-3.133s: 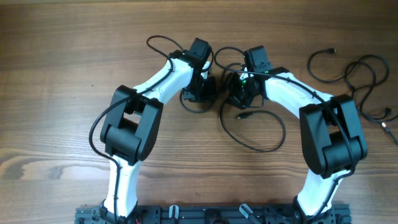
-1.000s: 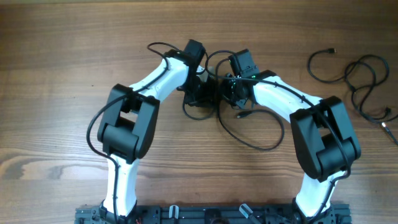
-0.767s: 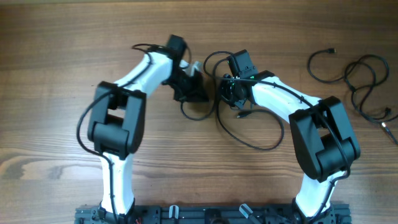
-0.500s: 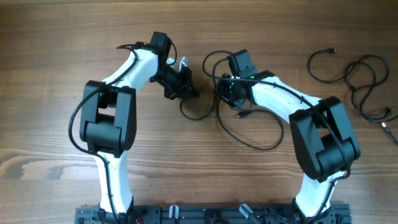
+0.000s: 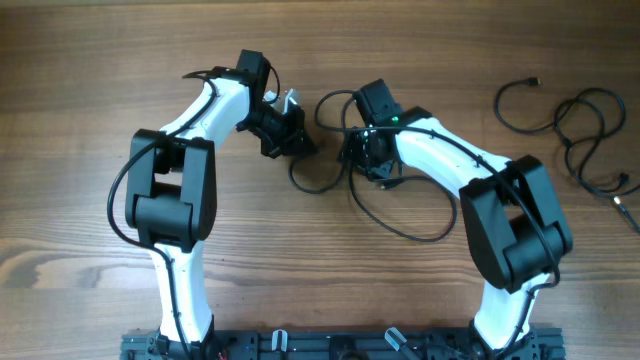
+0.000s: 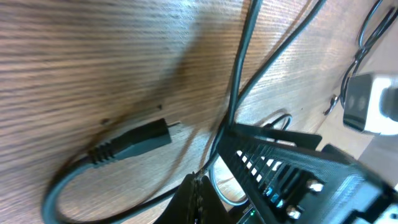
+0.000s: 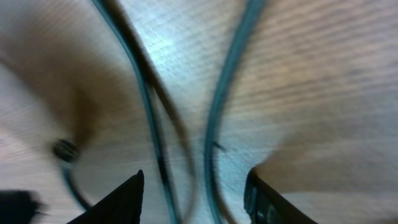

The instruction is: Untangle cables

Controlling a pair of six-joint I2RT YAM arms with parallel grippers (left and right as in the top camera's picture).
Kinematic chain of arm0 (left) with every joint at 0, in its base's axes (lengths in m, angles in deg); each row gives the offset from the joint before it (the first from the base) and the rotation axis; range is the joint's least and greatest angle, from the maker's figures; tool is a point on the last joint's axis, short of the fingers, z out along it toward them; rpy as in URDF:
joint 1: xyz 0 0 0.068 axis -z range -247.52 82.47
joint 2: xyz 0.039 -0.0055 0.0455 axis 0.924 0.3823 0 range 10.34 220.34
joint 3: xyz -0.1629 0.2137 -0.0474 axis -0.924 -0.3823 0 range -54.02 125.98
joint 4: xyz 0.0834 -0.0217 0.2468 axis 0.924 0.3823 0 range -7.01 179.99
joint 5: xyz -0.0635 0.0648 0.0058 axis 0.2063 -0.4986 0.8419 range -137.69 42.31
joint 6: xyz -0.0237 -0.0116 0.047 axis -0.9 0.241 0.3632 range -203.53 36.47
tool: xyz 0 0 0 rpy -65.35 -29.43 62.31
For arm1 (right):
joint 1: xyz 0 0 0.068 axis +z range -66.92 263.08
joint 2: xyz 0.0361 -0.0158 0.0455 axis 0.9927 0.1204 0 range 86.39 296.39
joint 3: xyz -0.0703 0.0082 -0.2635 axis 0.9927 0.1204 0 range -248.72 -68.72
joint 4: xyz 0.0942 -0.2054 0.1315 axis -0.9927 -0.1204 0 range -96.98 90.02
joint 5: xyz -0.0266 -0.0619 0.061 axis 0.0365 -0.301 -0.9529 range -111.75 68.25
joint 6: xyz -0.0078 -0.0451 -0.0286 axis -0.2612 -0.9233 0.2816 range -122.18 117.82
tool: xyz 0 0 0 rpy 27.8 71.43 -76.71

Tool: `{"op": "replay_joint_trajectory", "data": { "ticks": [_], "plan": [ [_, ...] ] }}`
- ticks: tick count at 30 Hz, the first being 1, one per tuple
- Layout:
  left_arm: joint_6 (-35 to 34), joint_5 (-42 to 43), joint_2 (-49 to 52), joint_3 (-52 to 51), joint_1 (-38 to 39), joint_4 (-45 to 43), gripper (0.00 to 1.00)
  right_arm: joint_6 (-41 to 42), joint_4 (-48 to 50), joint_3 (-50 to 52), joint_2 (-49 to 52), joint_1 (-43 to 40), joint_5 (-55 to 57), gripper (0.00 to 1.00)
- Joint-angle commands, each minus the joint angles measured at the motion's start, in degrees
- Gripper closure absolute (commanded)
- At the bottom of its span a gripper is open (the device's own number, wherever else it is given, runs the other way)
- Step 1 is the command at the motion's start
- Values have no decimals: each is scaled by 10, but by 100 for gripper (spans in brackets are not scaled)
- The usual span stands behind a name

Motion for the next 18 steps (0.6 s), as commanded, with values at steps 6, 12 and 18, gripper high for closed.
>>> {"op": "replay_joint_trajectory", "data": {
  "ticks": [6,12,18],
  "plan": [
    [12,9,10,-2,-40,-1,96,-54,-62,-66,21,6,45,42],
    [12,6,10,-2,-54,-1,96,-37,-54,-66,22,46,96,43],
    [12,-7,10,-2,-54,-1,92,-35,-51,-66,51,75,124,50]
  ]
}}
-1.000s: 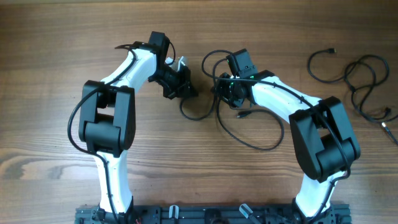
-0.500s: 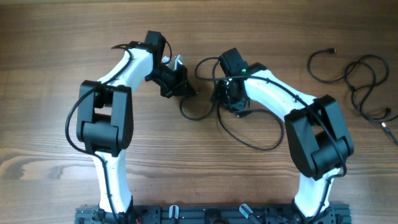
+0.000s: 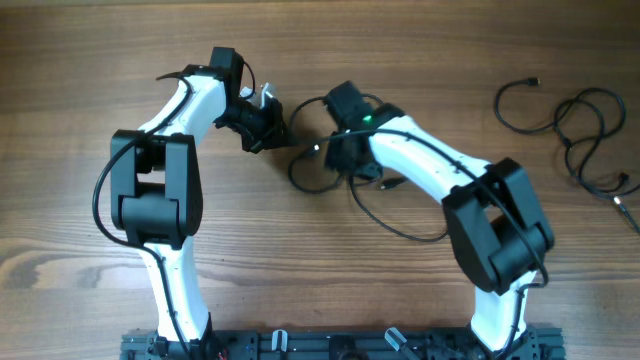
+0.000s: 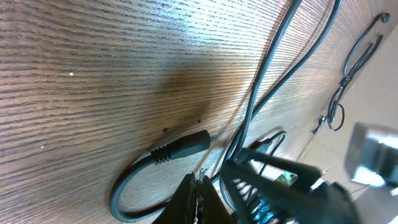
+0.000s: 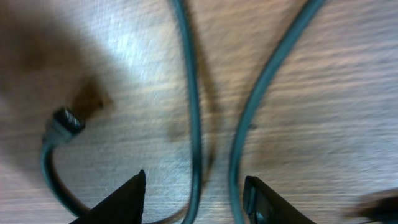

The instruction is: Untangle cables

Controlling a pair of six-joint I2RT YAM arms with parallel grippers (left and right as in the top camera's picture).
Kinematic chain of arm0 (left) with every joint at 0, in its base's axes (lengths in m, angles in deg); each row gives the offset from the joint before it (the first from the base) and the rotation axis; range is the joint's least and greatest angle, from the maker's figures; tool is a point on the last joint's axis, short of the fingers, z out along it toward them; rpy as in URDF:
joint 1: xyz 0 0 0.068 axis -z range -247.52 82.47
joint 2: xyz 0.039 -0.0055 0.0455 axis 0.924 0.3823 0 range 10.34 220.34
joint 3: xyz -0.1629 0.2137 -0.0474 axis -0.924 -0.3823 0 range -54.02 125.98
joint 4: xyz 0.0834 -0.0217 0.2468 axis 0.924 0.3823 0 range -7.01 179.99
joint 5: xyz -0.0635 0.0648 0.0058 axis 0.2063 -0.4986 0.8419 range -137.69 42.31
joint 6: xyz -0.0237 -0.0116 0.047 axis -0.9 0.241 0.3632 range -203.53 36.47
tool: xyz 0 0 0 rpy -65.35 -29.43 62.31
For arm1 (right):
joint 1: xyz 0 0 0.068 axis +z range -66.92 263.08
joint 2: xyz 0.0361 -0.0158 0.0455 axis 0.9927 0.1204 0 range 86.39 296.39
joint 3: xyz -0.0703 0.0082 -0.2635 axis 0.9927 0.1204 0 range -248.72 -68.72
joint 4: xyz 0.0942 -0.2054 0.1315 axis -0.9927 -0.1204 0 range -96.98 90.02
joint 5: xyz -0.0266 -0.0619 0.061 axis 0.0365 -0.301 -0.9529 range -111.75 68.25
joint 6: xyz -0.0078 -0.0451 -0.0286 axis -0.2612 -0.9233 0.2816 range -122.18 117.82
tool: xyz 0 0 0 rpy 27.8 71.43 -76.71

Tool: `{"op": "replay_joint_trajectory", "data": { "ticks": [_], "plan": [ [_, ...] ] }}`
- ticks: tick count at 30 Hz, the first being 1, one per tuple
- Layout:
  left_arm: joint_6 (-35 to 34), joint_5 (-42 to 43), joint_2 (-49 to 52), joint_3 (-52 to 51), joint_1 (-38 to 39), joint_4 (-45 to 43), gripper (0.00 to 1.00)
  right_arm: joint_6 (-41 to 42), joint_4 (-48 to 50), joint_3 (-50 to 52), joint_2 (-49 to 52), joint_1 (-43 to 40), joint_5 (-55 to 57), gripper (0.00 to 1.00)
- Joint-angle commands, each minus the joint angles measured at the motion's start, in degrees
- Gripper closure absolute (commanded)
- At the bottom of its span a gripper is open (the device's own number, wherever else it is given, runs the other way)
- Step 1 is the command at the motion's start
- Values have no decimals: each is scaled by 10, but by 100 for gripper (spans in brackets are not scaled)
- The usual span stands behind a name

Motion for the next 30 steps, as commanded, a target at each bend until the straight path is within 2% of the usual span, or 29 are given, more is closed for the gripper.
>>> {"op": "replay_joint_trajectory", "data": {
  "ticks": [1,4,8,10,14,18,22,24,26,30],
  "plan": [
    [12,-5,10,-2,-1,-1,91,5,2,-10,40,7,29,53],
    [12,-5,10,-2,-1,-1,89,4,5,-10,54,2,14,61],
    [12,-5,10,-2,-1,-1,89,2,11,-10,57,-12,-8,85],
    [12,-7,10,-2,-1,-1,89,-1,11,-10,56,-19,-14,94],
    [12,-27,10,-2,-1,-1,85,-45,11,-15,56,-45,-68,95],
    [11,-50,10,-2,-1,-1,69,-122,-31,-45,38,-82,-164,96],
    [9,-52,10,-2,-1,-1,62,-182,-71,-59,-20,-113,-188,96],
    [9,-53,10,-2,-1,-1,59,-184,-80,-59,-53,-121,-170,96],
    [9,-53,10,-2,-1,-1,50,-183,-87,-59,-87,-126,-134,96],
    [9,-52,10,-2,-1,1,43,-181,-120,-59,-173,-129,8,96]
  ]
}}
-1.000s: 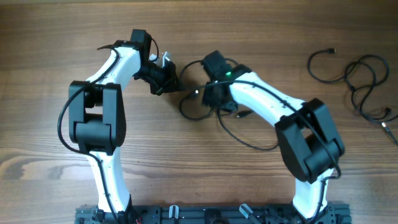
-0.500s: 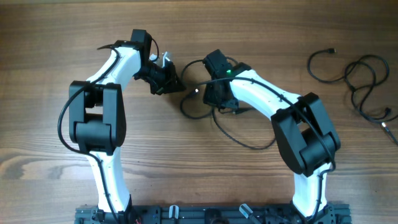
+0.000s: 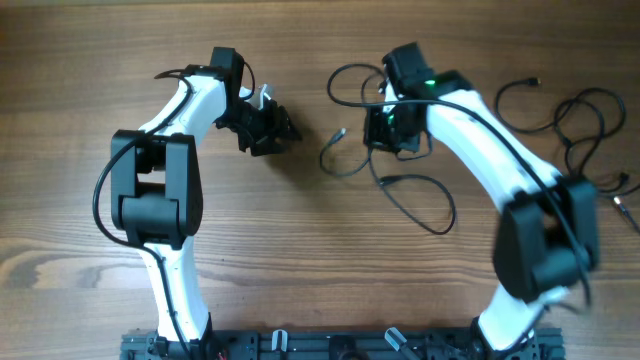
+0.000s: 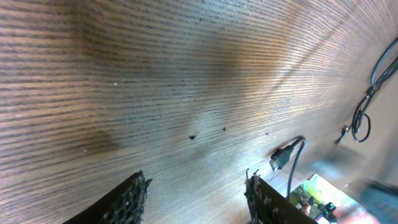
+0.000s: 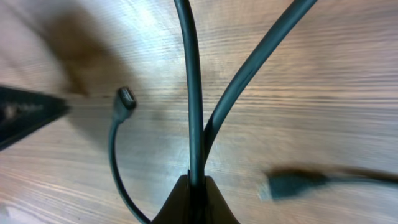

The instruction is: Untangle cables

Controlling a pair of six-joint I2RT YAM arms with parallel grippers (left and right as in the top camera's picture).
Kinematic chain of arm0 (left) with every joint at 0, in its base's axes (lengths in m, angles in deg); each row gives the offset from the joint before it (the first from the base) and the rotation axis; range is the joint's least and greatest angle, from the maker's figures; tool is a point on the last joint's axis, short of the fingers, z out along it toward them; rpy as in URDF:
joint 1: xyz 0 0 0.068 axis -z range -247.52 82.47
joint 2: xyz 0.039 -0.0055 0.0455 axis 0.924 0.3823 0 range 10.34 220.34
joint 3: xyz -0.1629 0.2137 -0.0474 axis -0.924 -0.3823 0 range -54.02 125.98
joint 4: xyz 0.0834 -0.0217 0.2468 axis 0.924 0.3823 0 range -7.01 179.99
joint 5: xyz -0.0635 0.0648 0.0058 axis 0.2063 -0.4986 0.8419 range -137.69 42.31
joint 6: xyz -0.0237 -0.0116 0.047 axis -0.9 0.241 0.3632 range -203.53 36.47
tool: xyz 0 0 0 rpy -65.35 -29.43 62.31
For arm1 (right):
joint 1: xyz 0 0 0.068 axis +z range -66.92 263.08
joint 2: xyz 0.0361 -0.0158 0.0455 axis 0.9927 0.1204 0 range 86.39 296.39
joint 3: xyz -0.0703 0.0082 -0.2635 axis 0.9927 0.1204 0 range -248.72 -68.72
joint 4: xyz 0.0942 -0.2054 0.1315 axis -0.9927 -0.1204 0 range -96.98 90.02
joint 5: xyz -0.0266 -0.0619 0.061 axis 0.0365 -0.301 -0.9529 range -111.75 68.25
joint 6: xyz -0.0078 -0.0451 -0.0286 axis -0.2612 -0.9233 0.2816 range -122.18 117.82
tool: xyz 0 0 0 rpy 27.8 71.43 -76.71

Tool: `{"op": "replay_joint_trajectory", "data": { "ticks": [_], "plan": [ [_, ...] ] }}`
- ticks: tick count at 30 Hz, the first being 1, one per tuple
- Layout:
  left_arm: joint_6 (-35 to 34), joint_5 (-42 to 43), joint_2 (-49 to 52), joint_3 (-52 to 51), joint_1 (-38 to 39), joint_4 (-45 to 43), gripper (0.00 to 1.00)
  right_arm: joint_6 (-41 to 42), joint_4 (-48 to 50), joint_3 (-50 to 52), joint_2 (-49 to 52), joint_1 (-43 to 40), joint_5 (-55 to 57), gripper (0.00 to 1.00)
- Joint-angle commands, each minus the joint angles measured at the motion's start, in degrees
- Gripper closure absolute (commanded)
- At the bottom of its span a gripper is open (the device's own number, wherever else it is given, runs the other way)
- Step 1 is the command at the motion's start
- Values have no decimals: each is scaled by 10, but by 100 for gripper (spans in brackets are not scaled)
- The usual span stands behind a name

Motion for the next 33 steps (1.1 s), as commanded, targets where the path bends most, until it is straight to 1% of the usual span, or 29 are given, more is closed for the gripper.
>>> {"op": "replay_joint_trajectory", "data": {
  "ticks": [1,3,5,6,9,10,12,13,15,18,20,21,24,29,30,33],
  "plan": [
    [5,-4,10,-2,-1,2,40,-18,-24,-19,-99,0,153,96],
    [5,-4,10,-2,-1,1,38,-17,-38,-19,-127,-1,220,96],
    [5,-4,10,-2,-1,2,35,-12,-59,-19,-171,-2,385,96],
    [5,-4,10,-2,-1,1,34,-6,-58,-19,-175,-5,436,96],
    [5,-4,10,-2,-1,1,34,0,-40,-17,-173,-19,535,96],
    [5,-6,10,-2,-1,1,34,-3,-21,-17,-171,-30,577,96],
    [5,-6,10,-2,-1,2,34,-23,19,-17,-171,-50,624,96],
    [5,-6,10,-2,-1,2,34,-55,56,-17,-171,-63,637,96],
    [5,-6,10,-2,-1,1,34,-164,160,-22,-171,-92,640,96],
    [5,-7,10,-2,-1,1,32,-285,276,-22,-171,-119,650,95],
    [5,-13,10,-2,-1,1,32,-328,341,-22,-171,-139,683,96],
    [5,-17,10,-2,-1,1,31,-332,352,-22,-171,-147,694,95],
    [5,-21,10,-2,-1,1,31,-325,347,-17,-170,-176,703,95],
    [5,-21,10,-2,0,1,29,-313,294,8,-157,-226,694,95],
    [5,-21,10,-2,0,1,28,-313,285,10,-150,-237,683,94],
    [5,-21,10,-2,0,1,29,-313,234,11,-126,-275,588,88]
  ]
}}
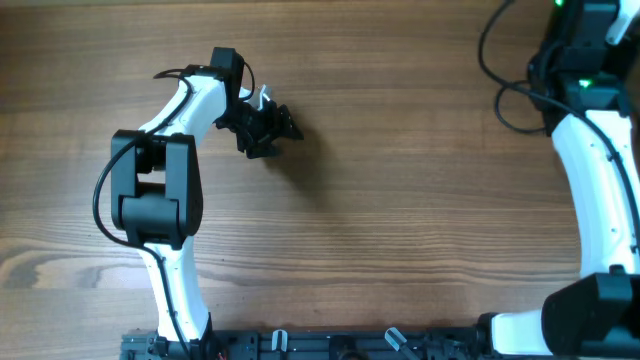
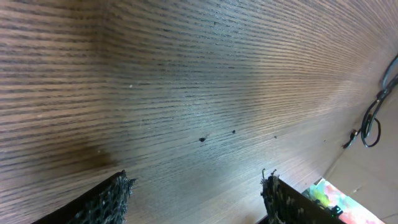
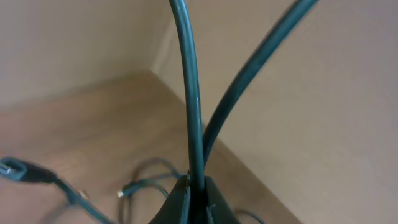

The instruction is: Untangle cables

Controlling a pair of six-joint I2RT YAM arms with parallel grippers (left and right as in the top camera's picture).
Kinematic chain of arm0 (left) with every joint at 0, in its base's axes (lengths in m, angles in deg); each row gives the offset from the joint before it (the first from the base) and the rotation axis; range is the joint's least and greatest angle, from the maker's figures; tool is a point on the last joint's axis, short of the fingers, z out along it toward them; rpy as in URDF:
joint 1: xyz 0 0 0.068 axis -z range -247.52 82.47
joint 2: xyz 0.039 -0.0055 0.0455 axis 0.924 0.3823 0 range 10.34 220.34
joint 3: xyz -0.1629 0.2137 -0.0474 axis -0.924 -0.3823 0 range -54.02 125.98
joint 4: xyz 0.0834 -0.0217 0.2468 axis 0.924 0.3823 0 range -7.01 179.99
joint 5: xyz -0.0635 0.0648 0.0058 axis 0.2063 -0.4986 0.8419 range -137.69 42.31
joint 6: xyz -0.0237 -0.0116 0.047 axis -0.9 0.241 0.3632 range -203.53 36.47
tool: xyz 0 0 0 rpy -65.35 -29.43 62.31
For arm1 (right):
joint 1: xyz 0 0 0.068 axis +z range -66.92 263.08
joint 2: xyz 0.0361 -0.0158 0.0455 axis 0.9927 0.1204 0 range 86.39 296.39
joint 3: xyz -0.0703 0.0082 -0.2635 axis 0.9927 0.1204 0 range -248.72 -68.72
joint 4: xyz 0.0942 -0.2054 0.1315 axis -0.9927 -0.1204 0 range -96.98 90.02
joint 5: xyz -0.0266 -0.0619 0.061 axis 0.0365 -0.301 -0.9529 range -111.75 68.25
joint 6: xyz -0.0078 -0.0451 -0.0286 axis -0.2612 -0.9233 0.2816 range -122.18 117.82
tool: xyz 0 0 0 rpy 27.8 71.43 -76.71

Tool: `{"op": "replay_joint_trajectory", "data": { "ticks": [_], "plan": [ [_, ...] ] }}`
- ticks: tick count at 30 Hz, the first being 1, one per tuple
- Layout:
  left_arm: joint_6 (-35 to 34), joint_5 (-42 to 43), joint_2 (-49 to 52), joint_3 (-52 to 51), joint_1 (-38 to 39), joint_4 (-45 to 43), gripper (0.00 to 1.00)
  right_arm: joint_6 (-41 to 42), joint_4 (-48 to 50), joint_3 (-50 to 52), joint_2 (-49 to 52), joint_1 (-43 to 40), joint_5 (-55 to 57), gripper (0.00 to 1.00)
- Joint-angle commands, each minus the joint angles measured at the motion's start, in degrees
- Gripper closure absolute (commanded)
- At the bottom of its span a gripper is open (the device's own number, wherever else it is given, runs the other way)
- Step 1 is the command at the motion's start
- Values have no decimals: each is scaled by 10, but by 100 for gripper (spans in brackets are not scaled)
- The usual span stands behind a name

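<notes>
My right gripper (image 3: 196, 185) is shut on a black cable (image 3: 189, 93), two strands of which rise from the closed fingers. In the overhead view the right arm (image 1: 600, 170) reaches to the far right corner, and the held cable (image 1: 482, 42) hangs in a loop beside it. My left gripper (image 1: 275, 127) stands open at the back left over bare wood. Its mesh-padded fingers (image 2: 106, 199) have nothing between them in the left wrist view.
More black cables (image 3: 146, 180) lie on the table below the right gripper, one with a plug end (image 3: 15, 169). A loose cable loop (image 1: 512, 122) lies at the right. Distant cables (image 2: 372, 118) show at the table's far edge in the left wrist view.
My right gripper, still shut on the cable, has gone from right of the table's middle to the far right corner. The cable is gone from the middle. The left gripper stays open in place.
Both grippers were at the tangle mid-table, the left shut on a cable, the right open over two strands. The left then stood further left, still shut. Later the left was open and empty and the right shut on the cable, now held at the right corner.
</notes>
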Motion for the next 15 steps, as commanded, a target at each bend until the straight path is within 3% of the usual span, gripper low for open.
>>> {"op": "replay_joint_trajectory", "data": {
  "ticks": [1,4,9,10,12,13,15],
  "plan": [
    [5,-3,10,-2,0,-1,28,-7,-39,9,34,-39,-97,87],
    [5,-4,10,-2,0,-1,28,11,-66,9,53,-57,-161,87],
    [5,-4,10,-2,0,-1,28,38,-92,9,82,-68,-204,75],
    [5,-4,10,-2,0,-1,28,38,-93,9,88,-68,-209,67],
    [5,-4,10,-2,0,-1,28,38,-97,9,95,-68,-234,34],
    [5,-4,10,-2,0,-1,28,38,-100,9,98,-68,-256,23],
    [5,-3,10,-2,0,-1,28,38,-107,9,103,-68,-317,11]
  ]
}}
